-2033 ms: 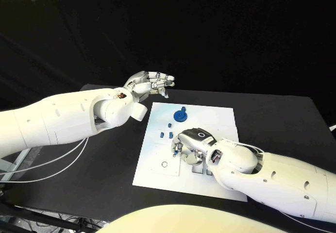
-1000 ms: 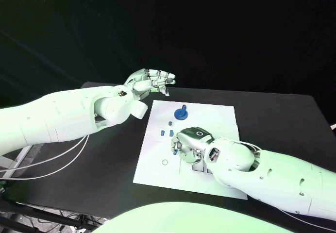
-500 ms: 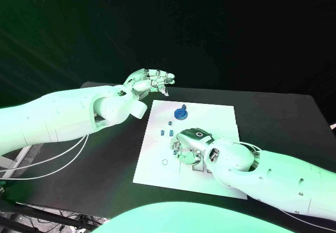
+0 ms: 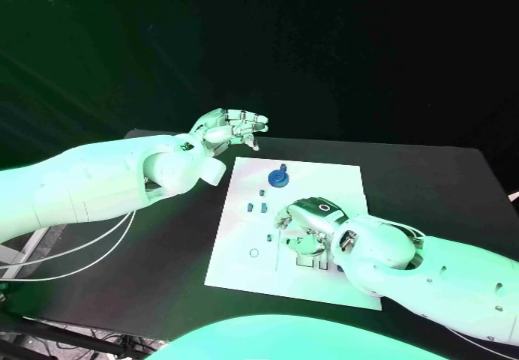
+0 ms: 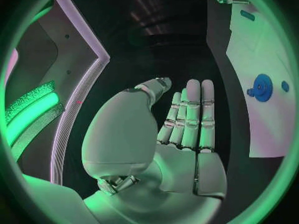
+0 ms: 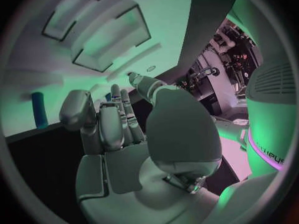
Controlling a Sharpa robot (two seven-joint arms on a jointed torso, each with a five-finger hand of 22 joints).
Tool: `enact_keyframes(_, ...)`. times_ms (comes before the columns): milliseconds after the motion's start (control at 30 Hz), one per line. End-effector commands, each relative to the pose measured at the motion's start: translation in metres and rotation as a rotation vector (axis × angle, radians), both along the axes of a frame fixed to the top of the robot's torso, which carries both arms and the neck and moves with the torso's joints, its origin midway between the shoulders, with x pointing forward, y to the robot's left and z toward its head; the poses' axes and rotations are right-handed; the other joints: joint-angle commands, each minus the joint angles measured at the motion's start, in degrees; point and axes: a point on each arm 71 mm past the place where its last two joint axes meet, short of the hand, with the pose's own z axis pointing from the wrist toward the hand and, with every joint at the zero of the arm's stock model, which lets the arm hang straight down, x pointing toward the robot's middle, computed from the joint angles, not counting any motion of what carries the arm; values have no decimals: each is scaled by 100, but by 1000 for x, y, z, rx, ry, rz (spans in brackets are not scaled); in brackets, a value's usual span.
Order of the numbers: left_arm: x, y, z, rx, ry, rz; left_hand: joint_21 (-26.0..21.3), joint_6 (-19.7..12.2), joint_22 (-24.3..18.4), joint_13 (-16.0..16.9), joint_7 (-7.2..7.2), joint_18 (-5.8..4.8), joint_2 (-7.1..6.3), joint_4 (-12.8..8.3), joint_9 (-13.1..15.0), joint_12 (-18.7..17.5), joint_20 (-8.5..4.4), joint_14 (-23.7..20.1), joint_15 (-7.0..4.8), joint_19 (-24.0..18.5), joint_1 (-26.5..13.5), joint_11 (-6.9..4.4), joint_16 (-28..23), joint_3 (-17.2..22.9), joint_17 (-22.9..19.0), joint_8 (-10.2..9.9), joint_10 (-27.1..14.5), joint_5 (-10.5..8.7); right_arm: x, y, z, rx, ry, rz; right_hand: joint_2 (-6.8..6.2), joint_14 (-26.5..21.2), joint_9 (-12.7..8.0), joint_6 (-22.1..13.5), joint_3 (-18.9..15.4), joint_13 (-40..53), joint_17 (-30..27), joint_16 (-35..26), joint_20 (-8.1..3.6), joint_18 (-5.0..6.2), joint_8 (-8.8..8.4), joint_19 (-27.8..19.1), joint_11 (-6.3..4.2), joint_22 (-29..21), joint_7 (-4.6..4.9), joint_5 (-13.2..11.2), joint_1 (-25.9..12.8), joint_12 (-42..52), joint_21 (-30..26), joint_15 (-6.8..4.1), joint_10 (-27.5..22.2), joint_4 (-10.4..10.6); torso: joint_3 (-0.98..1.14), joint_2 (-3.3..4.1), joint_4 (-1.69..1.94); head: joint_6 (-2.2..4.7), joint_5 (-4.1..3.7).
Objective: Assemble the parts on the task board
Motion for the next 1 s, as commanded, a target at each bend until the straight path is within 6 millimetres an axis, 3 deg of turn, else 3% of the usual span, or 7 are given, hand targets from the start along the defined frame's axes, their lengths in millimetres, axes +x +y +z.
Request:
enact_keyframes(33, 1, 0, 2, -9, -17, 3, -18, -36, -7, 6, 229, 83, 28, 30, 5, 27, -13, -32, -6, 36, 31, 15, 27, 18, -6, 22, -38, 1, 4, -11, 11, 16, -2, -46, 5, 8, 6, 4, -47, -1, 13, 7, 6, 53, -14, 4, -18, 726, -35, 23, 54, 37, 46, 35, -11, -8, -5, -2, -7, 28, -35)
enact_keyframes(200, 1, 1, 2, -9, -18, 3, -19, -38, -8, 6, 229, 83, 28, 29, 5, 32, -13, -33, -7, 38, 34, 15, 28, 19, -6, 25, -38, 0, 19, -43, 28, 5, -5, -119, -1, 17, 8, 8, -56, -1, 28, 22, 4, 45, -16, 25, -24, 737, -43, 31, 65, 53, 92, 30, -5, -13, -10, -5, -7, 65, -127)
enact_keyframes(367, 0, 2, 2, -9, -18, 4, -19, -38, -8, 6, 229, 83, 28, 29, 5, 32, -13, -33, -7, 38, 34, 15, 28, 19, -6, 25, -38, 0, 34, -70, 36, -27, 3, -166, -32, 28, 7, 4, -86, -7, 36, 38, 0, 42, -29, 39, -26, 742, -39, 55, 80, 70, 112, 26, -21, -24, -8, -3, -9, 92, -146)
enact_keyframes(433, 0, 2, 2, -9, -18, 3, -19, -38, -8, 6, 229, 83, 28, 29, 5, 32, -13, -33, -7, 38, 34, 15, 28, 19, -6, 25, -38, 0, 40, -78, 36, -50, 18, -177, -78, -14, -24, -133, -475, -59, -61, -16, 12, 78, -150, -40, -2, 672, -115, 93, 46, 65, -148, 47, -260, 55, -3, 1, -7, 106, -148)
enact_keyframes(533, 0, 2, 2, -10, -18, 2, -19, -38, -8, 6, 229, 83, 28, 29, 5, 32, -13, -33, -7, 38, 34, 15, 28, 19, -6, 25, -38, 0, 46, -85, 34, -78, 35, -184, 180, -60, -53, -175, -1564, -146, -184, -45, 45, 108, -320, -69, 38, 597, -187, 112, 441, 244, -392, 83, -514, 314, 1, 7, -1, 117, -156)
enact_keyframes(633, 1, 1, 2, -11, -16, -2, -19, -38, -8, 6, 229, 83, 28, 29, 5, 32, -13, -33, -7, 38, 34, 15, 28, 19, -6, 25, -38, 0, 50, -86, 31, -95, 40, -186, 255, -72, -69, -166, -1926, -189, -220, -34, 52, 112, -397, -59, 43, 584, -195, 111, 689, 364, -449, 87, -589, 543, 2, 9, 6, 120, -165)
enact_keyframes(1000, 1, 1, 1, -11, -12, -8, -23, -42, -11, 6, 229, 82, 25, 31, 4, 42, -13, -35, -6, 42, 35, 15, 31, 16, -7, 33, -39, -2, 53, -76, 21, -109, 36, -174, 357, -14, -69, -72, -1851, -191, -141, 58, 23, 85, -416, 36, -3, 635, -145, 95, 890, 548, -281, 47, -462, 639, -5, 11, 13, 117, -167)
